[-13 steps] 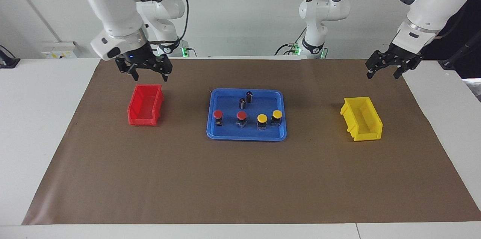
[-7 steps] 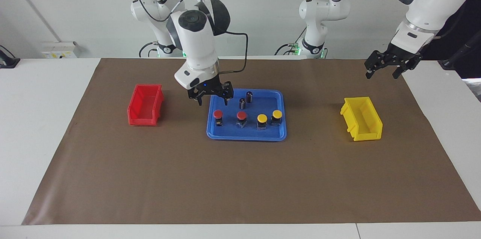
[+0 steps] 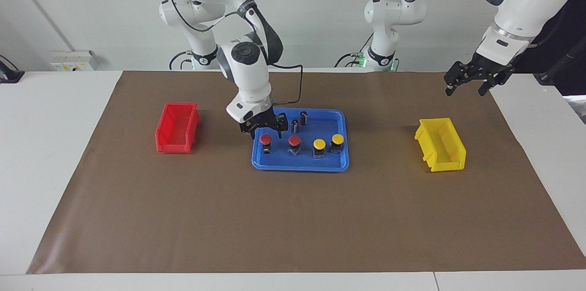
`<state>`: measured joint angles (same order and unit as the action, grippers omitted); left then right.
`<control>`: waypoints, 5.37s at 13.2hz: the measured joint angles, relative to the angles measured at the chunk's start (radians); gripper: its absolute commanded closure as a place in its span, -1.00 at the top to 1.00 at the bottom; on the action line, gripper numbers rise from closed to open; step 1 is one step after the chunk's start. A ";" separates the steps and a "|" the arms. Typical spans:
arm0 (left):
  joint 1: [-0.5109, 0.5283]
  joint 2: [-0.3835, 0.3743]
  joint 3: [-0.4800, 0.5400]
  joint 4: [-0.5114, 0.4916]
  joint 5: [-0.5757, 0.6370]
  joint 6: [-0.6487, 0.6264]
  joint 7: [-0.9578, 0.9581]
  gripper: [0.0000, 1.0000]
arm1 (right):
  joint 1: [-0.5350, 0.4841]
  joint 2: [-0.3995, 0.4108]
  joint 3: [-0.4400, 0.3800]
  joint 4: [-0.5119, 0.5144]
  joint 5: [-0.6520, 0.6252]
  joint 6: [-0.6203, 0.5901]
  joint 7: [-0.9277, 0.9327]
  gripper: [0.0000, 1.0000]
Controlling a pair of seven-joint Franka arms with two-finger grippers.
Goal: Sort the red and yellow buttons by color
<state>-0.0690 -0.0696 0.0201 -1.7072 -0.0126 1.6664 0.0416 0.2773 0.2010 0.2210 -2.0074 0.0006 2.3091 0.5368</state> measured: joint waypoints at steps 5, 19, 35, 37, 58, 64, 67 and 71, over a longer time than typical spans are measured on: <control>0.001 0.000 0.000 0.000 0.000 0.000 0.000 1.00 | 0.000 -0.010 -0.004 -0.030 -0.001 0.028 -0.004 0.41; 0.001 0.000 0.001 -0.005 0.000 0.000 0.000 1.00 | 0.000 -0.012 -0.004 -0.077 -0.025 0.077 -0.013 -0.04; -0.418 0.057 -0.034 -0.237 -0.001 0.381 -0.591 0.99 | -0.370 -0.358 -0.022 -0.061 0.053 -0.383 -0.541 -0.65; -0.487 0.138 -0.035 -0.242 -0.001 0.454 -0.650 0.99 | -0.491 -0.446 -0.031 -0.181 0.131 -0.369 -0.724 -0.65; -0.514 0.262 -0.028 -0.294 0.000 0.550 -0.655 -0.36 | -0.559 -0.441 -0.035 -0.520 0.146 -0.088 -0.859 -0.25; -0.515 0.259 -0.025 -0.287 0.000 0.528 -0.655 -0.92 | -0.558 -0.441 -0.032 -0.518 0.146 -0.088 -0.860 0.11; -0.512 0.210 -0.021 -0.243 0.000 0.405 -0.655 -0.97 | -0.558 -0.437 -0.028 -0.467 0.146 -0.142 -0.861 0.13; -0.334 0.051 0.001 -0.230 -0.004 0.225 -0.423 -0.97 | -0.558 -0.420 -0.004 -0.307 0.146 -0.284 -0.827 0.28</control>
<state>-0.4032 -0.0186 0.0210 -1.9373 -0.0164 1.8912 -0.3812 -0.2809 -0.2191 0.2170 -2.3142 0.1463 2.0255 -0.2902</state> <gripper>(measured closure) 0.590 0.427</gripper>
